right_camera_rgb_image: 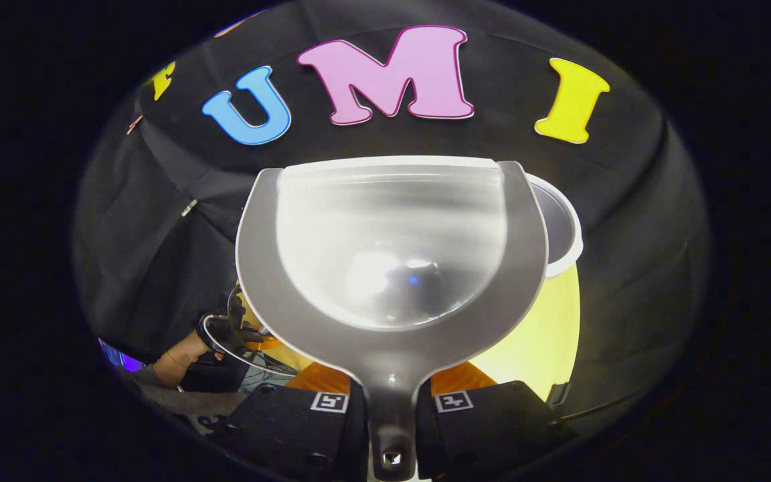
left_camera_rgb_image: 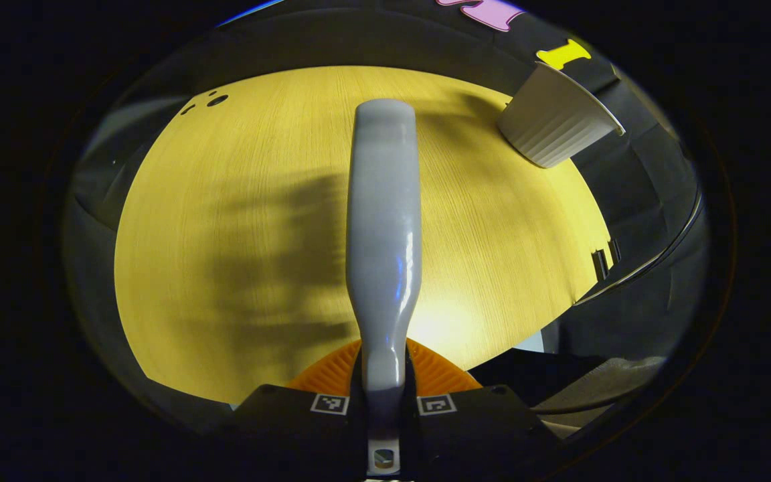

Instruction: Pick up the small broom and dustpan from the desktop, sweep the trash into the dustpan with the broom, and then empty the trash into the garbage bin.

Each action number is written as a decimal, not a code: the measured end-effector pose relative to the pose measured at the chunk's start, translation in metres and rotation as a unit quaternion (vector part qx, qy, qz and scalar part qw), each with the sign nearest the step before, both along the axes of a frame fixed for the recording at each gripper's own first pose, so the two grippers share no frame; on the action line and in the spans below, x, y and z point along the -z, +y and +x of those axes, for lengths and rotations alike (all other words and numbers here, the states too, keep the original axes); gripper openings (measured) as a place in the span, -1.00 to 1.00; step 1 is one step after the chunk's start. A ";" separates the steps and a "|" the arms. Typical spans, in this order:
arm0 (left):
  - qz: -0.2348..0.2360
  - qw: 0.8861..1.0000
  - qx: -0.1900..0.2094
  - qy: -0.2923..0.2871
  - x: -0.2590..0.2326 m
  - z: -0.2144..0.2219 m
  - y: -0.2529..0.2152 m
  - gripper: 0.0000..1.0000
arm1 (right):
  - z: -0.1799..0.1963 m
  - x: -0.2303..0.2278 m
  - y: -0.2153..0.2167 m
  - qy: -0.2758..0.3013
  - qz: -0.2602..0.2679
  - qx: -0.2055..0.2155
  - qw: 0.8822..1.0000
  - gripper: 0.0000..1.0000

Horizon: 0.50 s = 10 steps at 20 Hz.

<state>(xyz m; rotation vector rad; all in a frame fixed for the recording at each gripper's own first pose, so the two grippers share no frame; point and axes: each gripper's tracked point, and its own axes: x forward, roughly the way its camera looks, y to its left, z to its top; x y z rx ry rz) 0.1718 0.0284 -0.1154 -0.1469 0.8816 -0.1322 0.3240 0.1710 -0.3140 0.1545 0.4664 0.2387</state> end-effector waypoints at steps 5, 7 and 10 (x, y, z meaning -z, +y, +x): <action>0.003 1.000 -0.001 0.001 -0.002 0.000 0.002 -0.55 | 0.012 0.050 0.023 0.016 -0.025 -0.011 1.000 -0.36; 0.004 1.000 -0.002 0.002 -0.003 0.001 0.004 -0.55 | 0.022 0.073 0.033 0.026 -0.035 -0.014 0.999 -0.36; 0.007 1.000 -0.003 0.003 -0.004 0.001 0.006 -0.55 | 0.036 0.101 0.043 0.040 -0.039 -0.016 0.998 -0.36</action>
